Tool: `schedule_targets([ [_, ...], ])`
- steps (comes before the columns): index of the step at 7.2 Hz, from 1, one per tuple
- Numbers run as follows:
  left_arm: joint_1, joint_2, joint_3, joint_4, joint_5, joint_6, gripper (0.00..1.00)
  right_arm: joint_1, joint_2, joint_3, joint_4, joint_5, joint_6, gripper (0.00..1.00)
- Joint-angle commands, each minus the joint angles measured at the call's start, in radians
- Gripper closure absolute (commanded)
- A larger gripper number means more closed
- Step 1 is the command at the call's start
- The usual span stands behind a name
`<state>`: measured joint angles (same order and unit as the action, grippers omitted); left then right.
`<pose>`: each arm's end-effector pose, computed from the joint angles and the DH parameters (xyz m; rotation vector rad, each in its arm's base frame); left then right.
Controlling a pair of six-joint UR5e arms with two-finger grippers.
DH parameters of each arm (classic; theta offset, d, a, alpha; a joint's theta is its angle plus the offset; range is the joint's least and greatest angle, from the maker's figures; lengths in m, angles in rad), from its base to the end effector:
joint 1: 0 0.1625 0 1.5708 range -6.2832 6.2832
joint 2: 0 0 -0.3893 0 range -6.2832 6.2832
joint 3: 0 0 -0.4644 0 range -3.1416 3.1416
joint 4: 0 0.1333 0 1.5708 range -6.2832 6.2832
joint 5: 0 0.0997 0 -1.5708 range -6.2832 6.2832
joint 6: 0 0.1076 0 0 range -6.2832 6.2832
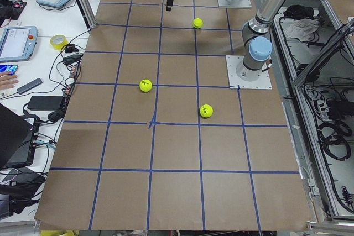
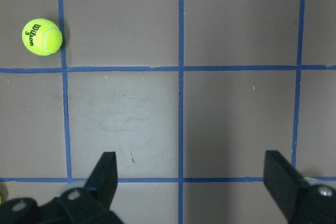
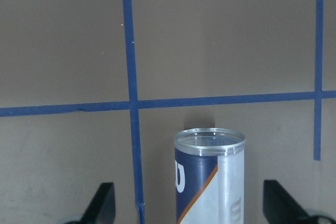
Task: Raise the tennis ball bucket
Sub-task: 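Lower the right gripper over the can top and close on it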
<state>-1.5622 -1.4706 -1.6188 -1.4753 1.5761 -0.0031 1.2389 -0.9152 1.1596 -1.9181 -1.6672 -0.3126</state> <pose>-0.1281 -0.5404 0.4823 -0.0189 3.1273 -0.2313 -0.1438 -0.7946 0.2624 -0.0366 -3.0158 0.1012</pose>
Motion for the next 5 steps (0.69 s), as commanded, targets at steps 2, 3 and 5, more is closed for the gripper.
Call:
schedule_targets([
  [2, 0.002, 0.004, -0.001, 0.001, 0.001, 0.0, 0.0, -0.027, 0.082, 0.003, -0.056, -0.005, -0.025, 0.0],
  [3, 0.001, -0.004, 0.0, 0.006, -0.002, 0.0, 0.0, -0.039, 0.091, 0.005, -0.056, -0.006, -0.04, 0.0],
  [5, 0.001, -0.001, -0.001, 0.007, -0.001, 0.0, 0.0, -0.055, 0.122, 0.011, -0.055, -0.003, -0.048, 0.0],
])
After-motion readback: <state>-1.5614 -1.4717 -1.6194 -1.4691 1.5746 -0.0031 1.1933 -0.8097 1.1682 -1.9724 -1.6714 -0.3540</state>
